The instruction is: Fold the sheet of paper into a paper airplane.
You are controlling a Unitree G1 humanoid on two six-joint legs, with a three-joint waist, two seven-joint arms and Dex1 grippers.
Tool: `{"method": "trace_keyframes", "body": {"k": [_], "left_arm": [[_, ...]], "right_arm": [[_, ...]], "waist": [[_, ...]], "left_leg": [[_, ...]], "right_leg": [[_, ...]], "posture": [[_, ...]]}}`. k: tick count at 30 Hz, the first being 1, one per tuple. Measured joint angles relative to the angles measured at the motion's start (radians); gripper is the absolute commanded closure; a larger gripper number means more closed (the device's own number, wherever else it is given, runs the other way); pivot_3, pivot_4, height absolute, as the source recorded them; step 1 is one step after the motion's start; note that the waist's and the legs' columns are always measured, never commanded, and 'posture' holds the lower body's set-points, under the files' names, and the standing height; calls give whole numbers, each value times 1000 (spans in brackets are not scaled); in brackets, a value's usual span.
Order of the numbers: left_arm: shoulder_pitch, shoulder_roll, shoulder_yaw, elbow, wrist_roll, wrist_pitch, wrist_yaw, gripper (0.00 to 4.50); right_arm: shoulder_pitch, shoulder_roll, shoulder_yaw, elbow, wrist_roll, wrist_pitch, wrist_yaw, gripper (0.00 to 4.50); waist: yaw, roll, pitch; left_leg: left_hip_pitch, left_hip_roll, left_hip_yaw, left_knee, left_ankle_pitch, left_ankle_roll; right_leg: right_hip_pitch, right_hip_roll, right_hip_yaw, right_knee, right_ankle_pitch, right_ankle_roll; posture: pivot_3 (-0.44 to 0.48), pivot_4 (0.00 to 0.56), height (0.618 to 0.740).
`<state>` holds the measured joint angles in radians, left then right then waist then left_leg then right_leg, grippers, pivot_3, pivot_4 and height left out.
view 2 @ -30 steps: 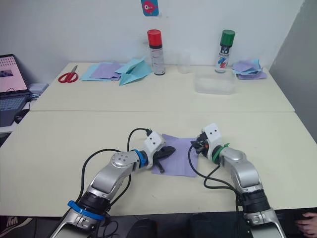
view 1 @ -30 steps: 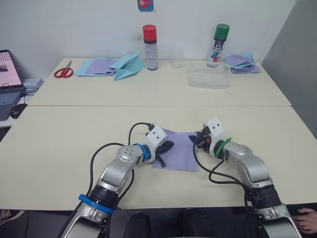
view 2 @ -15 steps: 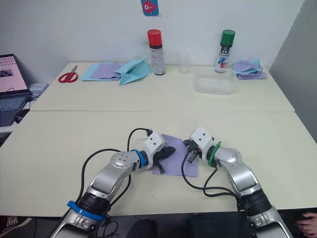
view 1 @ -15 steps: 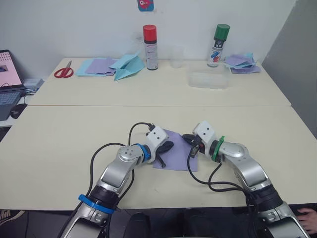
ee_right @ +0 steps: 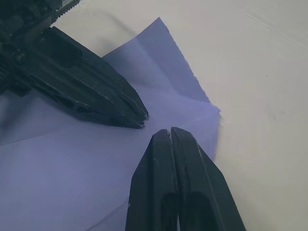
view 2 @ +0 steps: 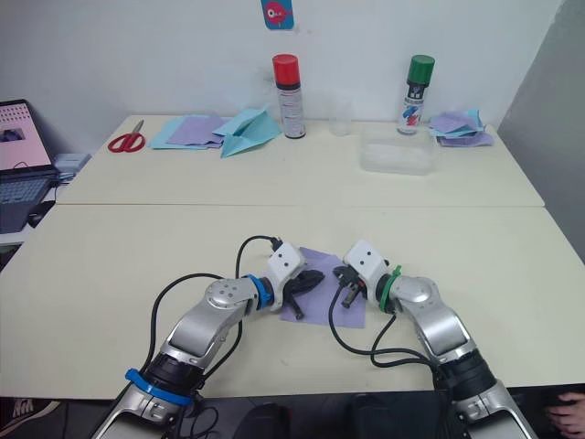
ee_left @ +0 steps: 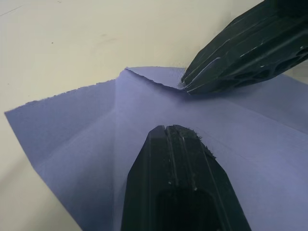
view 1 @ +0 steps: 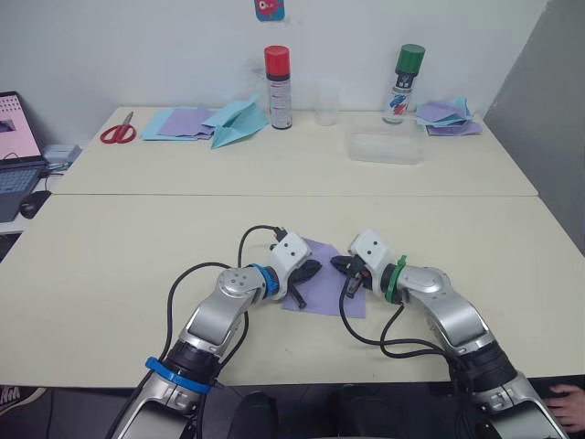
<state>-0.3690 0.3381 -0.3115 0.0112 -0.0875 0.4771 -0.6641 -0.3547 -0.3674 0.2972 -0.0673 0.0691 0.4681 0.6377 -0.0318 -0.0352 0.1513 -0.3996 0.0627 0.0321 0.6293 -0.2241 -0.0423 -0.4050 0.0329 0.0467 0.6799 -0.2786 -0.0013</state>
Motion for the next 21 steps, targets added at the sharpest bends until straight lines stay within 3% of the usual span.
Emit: {"method": "trace_keyframes", "body": {"k": [15,21], "left_arm": [[1,-2,10,2,-5,1,1,4500],[-26,-55,105,13,-124,128,-15,4500]], "right_arm": [[0,35,-23,16,26,68,1,4450],[0,31,-23,16,24,63,2,4450]], "waist": [[0,0,0],[0,0,0]], "left_leg": [[0,0,0,0,0,0],[-1,0,0,0,0,0]], "right_leg": [[0,0,0,0,0,0],[0,1,-1,0,0,0]], "posture": [[0,150,740],[0,150,740]]}}
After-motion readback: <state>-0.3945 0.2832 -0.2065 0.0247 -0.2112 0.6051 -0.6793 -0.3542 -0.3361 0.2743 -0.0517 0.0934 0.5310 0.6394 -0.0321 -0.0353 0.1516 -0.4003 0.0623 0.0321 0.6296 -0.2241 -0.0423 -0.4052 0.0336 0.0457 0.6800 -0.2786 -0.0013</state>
